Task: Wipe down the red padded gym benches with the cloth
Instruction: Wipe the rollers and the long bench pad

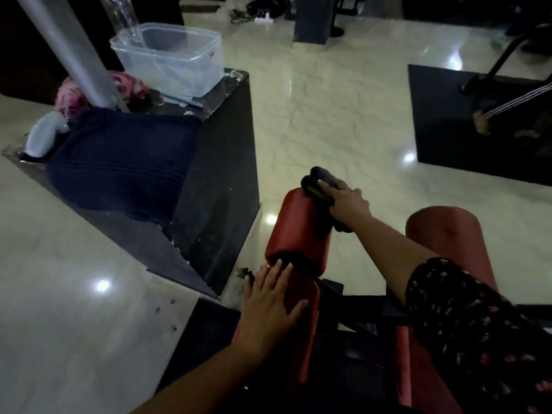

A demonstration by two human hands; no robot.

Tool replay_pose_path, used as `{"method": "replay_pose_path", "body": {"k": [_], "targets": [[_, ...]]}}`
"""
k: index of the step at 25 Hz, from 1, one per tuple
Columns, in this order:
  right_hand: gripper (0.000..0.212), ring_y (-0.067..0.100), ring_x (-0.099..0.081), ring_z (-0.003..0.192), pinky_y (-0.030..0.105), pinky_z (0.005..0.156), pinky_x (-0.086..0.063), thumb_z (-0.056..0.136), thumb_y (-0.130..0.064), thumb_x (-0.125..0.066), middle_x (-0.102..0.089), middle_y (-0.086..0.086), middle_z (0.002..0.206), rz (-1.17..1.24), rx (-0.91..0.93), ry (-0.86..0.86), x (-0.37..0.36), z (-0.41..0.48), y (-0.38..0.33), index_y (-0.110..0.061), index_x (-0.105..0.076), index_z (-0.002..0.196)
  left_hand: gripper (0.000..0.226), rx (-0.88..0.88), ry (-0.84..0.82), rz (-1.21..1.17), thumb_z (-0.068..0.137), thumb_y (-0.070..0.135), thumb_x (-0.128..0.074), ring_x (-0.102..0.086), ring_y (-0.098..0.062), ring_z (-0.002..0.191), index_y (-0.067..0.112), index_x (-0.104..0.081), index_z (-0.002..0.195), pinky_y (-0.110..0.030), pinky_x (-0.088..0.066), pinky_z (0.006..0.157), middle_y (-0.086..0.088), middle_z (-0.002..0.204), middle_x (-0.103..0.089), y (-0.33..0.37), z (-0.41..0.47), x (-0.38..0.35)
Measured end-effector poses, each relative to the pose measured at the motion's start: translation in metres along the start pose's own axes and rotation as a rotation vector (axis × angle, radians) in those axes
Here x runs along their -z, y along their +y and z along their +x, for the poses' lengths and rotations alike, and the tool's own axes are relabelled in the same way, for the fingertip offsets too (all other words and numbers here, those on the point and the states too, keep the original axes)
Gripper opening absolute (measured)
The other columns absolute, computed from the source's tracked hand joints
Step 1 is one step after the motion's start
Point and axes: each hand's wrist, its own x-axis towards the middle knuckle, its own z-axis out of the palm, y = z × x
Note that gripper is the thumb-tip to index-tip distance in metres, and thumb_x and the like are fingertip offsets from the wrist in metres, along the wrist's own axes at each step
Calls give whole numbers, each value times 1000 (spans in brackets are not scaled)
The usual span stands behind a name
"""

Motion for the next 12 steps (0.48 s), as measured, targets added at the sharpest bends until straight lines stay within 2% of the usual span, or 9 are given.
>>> {"method": "replay_pose_path", "body": {"k": [1, 4, 7, 8, 9, 10, 11, 12], "targets": [[78, 36, -40, 123, 45, 96, -44, 86, -13, -47, -20, -14, 156, 89, -27, -27, 1, -4, 8, -55, -22, 147, 90, -4, 2, 13, 77, 79, -10, 4, -16, 151, 37, -2, 156, -41, 12, 118, 9, 165, -3, 1, -1, 1], [77, 36, -44, 120, 45, 98, -44, 84, -13, -51, -29, -8, 150, 221, -57, -14, 7, -31, 30, -50, -27, 147, 76, -22, 29, 25, 87, 69, -40, -23, -19, 145, 30, -26, 151, -38, -6, 120, 4, 156, -29, 9, -1, 11], [73, 33, -45, 115, 47, 91, -47, 85, -12, -52, -32, -7, 148, 135, -19, 0, 16, -74, 34, -50, -34, 144, 63, -85, 164, 119, 82, 64, -42, -51, -29, 120, 19, -54, 125, -42, -22, 112, -5, 124, -54, 20, 14, 19], [70, 31, -45, 114, 47, 89, -47, 85, -12, -52, -34, -7, 146, 105, -4, 5, 21, -92, 33, -50, -38, 142, 62, -112, 206, 131, 82, 62, -44, -51, -30, 119, 17, -56, 123, -44, -23, 111, -6, 121, -55, 26, 19, 20], [68, 30, -46, 113, 47, 88, -47, 85, -13, -52, -36, -7, 144, 72, 0, 21, 26, -110, 31, -51, -40, 140, 62, -138, 201, 140, 85, 59, -47, -46, -31, 127, 18, -52, 130, -46, -18, 115, -7, 130, -52, 35, 24, 23], [67, 30, -45, 113, 46, 87, -46, 86, -13, -51, -37, -7, 143, 33, -2, 49, 32, -129, 31, -52, -41, 139, 66, -162, 171, 166, 90, 58, -47, -32, -30, 140, 19, -41, 144, -46, -9, 119, -8, 146, -40, 45, 30, 23], [67, 30, -44, 115, 44, 86, -44, 87, -14, -51, -36, -7, 144, -8, -13, 89, 39, -150, 30, -53, -39, 140, 74, -193, 133, 224, 94, 58, -43, -14, -28, 149, 20, -23, 155, -46, 1, 120, -6, 160, -21, 56, 37, 22], [68, 30, -42, 117, 44, 86, -42, 87, -15, -51, -33, -6, 147, -47, -32, 137, 46, -173, 29, -53, -35, 142, 79, -225, 92, 303, 97, 59, -37, 3, -25, 152, 21, -2, 157, -46, 8, 119, -3, 165, -1, 66, 44, 22]]}}
